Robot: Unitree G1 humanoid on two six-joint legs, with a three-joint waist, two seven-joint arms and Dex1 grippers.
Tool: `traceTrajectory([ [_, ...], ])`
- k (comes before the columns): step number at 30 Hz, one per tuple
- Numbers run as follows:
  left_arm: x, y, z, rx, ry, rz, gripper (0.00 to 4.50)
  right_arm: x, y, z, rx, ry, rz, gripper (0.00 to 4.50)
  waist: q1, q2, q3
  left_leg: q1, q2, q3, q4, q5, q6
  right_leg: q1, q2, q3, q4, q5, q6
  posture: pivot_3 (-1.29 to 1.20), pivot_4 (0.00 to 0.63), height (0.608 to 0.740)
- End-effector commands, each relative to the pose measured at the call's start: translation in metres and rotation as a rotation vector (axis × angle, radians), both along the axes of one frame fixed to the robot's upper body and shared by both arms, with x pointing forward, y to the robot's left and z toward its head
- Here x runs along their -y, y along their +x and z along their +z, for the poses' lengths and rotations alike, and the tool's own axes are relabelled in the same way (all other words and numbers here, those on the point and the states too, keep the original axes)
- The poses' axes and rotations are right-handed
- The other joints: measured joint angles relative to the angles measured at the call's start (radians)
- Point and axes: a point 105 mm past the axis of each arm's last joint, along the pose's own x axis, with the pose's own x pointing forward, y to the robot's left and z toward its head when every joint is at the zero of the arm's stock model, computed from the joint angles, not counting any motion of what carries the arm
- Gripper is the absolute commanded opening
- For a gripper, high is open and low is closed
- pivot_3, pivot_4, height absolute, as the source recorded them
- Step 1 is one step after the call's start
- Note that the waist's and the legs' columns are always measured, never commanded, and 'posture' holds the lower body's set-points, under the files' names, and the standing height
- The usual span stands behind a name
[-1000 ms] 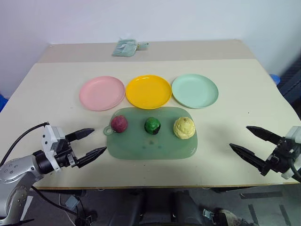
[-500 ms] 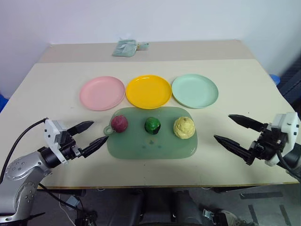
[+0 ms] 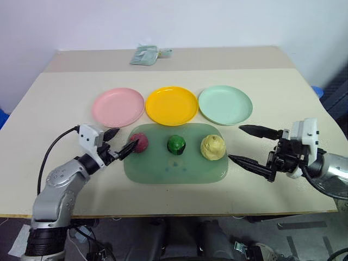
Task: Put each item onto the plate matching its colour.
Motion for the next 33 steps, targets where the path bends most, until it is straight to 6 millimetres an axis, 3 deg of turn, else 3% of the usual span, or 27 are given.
traceTrajectory([
  [1, 0.005, 0.004, -0.007, -0.009, 0.048, -0.003, 4.50, -0.001, 0.001, 0.006, 0.045, 0.004, 0.004, 4.46, 0.000, 0.000, 0.000, 0.000, 0.000, 0.000, 0.000, 0.000, 0.000, 0.000, 0.000, 0.000, 0.000, 0.000, 0.000, 0.00, 0.150, 0.740],
  [6, 0.012, 0.011, -0.028, -0.069, 0.086, 0.005, 4.50, -0.001, 0.000, 0.004, 0.051, 0.007, -0.004, 4.46, 0.001, 0.000, 0.000, 0.000, 0.000, 0.000, 0.002, 0.000, 0.000, 0.000, 0.000, 0.000, 0.001, 0.001, 0.000, 0.00, 0.150, 0.740],
  [10, 0.015, 0.017, -0.030, -0.042, 0.084, 0.040, 2.77, 0.000, 0.000, 0.003, 0.056, 0.005, -0.019, 4.50, 0.002, 0.000, 0.000, 0.000, 0.000, 0.000, 0.004, 0.000, 0.000, 0.001, 0.000, 0.000, 0.001, 0.002, 0.001, 0.00, 0.150, 0.740],
  [18, 0.007, 0.032, -0.017, 0.045, 0.061, 0.170, 2.77, 0.001, 0.000, 0.003, 0.060, 0.008, -0.037, 4.50, 0.002, 0.000, 0.000, 0.000, 0.000, 0.000, 0.009, 0.000, 0.000, 0.003, 0.001, 0.000, 0.001, 0.004, 0.002, 0.00, 0.150, 0.740],
  [24, -0.013, 0.081, 0.033, 0.133, -0.095, 0.460, 2.77, -0.004, 0.008, 0.005, 0.082, 0.026, -0.044, 4.50, 0.027, -0.002, 0.001, -0.001, 0.000, 0.000, 0.013, 0.000, 0.000, 0.003, 0.003, 0.000, 0.002, 0.006, 0.003, 0.00, 0.150, 0.740],
  [33, -0.035, 0.134, 0.034, 0.026, -0.244, 0.670, 2.77, -0.011, 0.022, 0.012, 0.128, 0.063, -0.049, 4.50, 0.026, -0.005, 0.002, -0.001, 0.000, 0.000, 0.013, 0.002, -0.003, 0.002, 0.003, 0.000, 0.002, 0.008, 0.005, 0.00, 0.150, 0.740],
])
